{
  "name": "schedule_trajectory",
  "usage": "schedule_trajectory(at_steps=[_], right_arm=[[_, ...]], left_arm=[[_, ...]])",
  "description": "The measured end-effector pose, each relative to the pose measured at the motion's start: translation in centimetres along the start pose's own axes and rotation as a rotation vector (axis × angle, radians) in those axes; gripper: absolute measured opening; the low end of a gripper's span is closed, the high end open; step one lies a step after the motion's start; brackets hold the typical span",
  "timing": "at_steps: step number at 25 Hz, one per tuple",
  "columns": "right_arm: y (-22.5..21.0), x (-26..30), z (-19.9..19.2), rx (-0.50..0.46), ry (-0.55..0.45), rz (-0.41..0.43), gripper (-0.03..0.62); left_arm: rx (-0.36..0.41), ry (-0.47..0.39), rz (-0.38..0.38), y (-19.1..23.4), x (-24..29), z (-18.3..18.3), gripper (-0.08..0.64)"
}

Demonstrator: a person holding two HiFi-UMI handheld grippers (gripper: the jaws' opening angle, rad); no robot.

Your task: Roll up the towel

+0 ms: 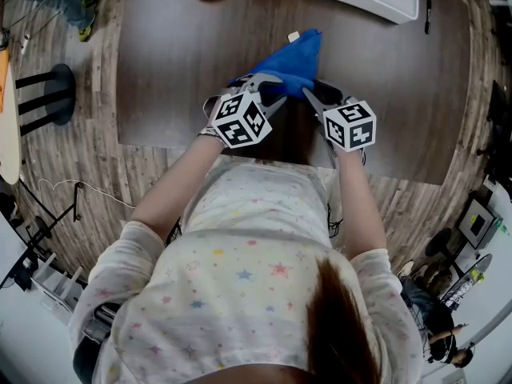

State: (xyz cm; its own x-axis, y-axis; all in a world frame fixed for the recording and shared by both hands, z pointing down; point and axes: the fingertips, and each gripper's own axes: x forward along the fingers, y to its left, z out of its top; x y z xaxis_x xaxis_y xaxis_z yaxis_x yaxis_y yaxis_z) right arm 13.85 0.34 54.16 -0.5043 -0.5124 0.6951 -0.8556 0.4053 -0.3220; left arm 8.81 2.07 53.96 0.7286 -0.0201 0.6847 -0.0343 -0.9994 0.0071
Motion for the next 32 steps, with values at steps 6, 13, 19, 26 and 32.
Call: schedule_trajectory(at_steps=[6, 13, 19, 26, 32], right_arm=[[-1.1, -0.3, 0.7, -0.016, -0.03, -0.074, 0.123], [1.7, -1.3, 2.4, -0.283, -0.035, -0.018, 0.139], [3.5, 0.4, 0.3, -0.491, 0.082, 0.002, 0.172], [2.2, 0.7, -0.4, -0.561, 0.094, -0.05, 0.17], [0.8, 2.4, -0.1, -0.691, 0.117, -0.135, 0.162]], left_arm=[[0.069, 0.007, 0.026, 0.3, 1.1, 0.0, 0.141], [0.095, 0.02, 0.019, 0.7, 1.6, -0.4, 0.163], [0.124, 0.016, 0.004, 0.5, 1.7, -0.4, 0.175], [0.201, 0.053, 0.047, 1.1, 0.6, -1.3, 0.184], [0.205, 0.08, 0.092, 3.2, 1.9, -2.2, 0.144]])
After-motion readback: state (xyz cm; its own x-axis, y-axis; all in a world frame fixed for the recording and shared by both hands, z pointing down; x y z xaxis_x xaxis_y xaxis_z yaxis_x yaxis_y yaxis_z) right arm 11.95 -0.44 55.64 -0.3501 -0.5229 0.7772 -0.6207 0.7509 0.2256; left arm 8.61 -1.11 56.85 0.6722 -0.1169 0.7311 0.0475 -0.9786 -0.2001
